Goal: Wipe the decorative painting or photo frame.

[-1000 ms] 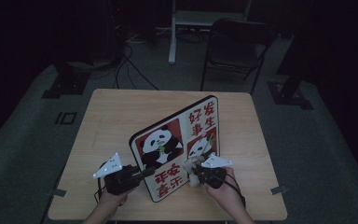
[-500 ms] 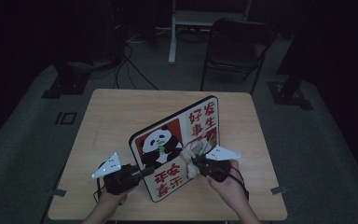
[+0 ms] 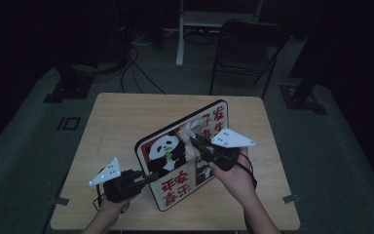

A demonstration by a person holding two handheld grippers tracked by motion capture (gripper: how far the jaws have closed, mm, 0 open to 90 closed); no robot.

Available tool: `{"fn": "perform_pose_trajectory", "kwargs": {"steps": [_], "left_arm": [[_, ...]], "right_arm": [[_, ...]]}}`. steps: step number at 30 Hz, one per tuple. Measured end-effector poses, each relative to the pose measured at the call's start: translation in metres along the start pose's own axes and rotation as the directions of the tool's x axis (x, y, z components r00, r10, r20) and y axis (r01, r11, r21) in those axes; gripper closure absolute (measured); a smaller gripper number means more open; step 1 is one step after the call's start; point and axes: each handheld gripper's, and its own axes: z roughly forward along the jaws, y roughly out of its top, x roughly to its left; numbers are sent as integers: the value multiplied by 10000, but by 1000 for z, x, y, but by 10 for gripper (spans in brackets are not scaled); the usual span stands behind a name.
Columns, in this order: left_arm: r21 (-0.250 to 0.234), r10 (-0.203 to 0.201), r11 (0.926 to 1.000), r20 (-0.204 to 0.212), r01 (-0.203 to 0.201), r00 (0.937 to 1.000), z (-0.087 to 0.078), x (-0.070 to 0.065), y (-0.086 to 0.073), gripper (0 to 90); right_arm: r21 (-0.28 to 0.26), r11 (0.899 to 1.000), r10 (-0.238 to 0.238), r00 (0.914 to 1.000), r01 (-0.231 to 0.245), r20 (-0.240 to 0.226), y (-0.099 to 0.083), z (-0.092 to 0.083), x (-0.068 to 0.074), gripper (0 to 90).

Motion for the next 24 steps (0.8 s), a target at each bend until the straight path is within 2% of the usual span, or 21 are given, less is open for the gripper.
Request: {"fn": "perform_pose_trajectory", "kwargs": {"steps": [2, 3, 6, 7, 8, 10, 12, 13, 16, 18, 20, 21, 22, 23, 24], "left_arm": [[-45, -77, 10000, 13, 77, 10000, -1, 0, 2, 687], [-121, -18, 9999, 21, 19, 10000, -2, 0, 3, 631], [-89, 171, 9998, -85, -172, 9998, -6, 0, 11, 600], [-199, 396, 9990, -210, -400, 9990, -11, -2, 20, 600], [-199, 396, 9990, -210, -400, 9990, -11, -2, 20, 600], [-319, 718, 9968, -394, -731, 9966, -16, -4, 30, 600], [-397, 1031, 9936, -610, -1057, 9928, -20, -6, 41, 600], [-601, 1183, 9907, -651, -1223, 9908, -24, -7, 50, 600], [-672, 1406, 9870, -748, -1457, 9872, -27, -7, 63, 589], [-690, 1408, 9870, -660, -1453, 9878, -27, -7, 66, 589], [-591, 1653, 9837, -717, -1696, 9836, -26, -9, 72, 622], [-591, 1653, 9837, -717, -1696, 9836, -26, -9, 72, 651], [-550, 1749, 9819, -1000, -1810, 9795, -26, -9, 73, 651], [-606, 1591, 9844, -916, -1650, 9830, -27, -7, 74, 745], [-663, 1508, 9854, -867, -1567, 9848, -27, -6, 73, 753]], "right_arm": [[-184, 9998, -74, 9999, 73, -69, 11, 4, 1, 806], [-221, 9997, -100, 9999, 98, -124, 15, 5, 2, 806], [-310, 9993, -219, 9996, 214, -159, 21, 7, 5, 805], [-331, 9992, -247, 9996, 242, -155, 22, 7, 6, 805], [-331, 9992, -247, 9996, 242, -155, 22, 7, 6, 805], [-335, 9990, -312, 9994, 307, -151, 25, 9, 7, 805], [-352, 9989, -304, 9994, 298, -149, 26, 10, 7, 805], [-335, 9990, -289, 9995, 284, -136, 27, 10, 6, 805], [-335, 9990, -302, 9995, 298, -134, 28, 11, 6, 804], [-311, 9990, -335, 9993, 330, -157, 28, 12, 6, 804], [-257, 9989, -406, 9990, 402, -161, 28, 13, 7, 804], [-257, 9989, -406, 9990, 402, -161, 28, 13, 7, 804], [-236, 9988, -436, 9989, 433, -156, 27, 14, 7, 804], [-190, 9987, -467, 9988, 464, -152, 27, 15, 7, 804], [-161, 9986, -499, 9987, 497, -142, 26, 17, 7, 804]]}}
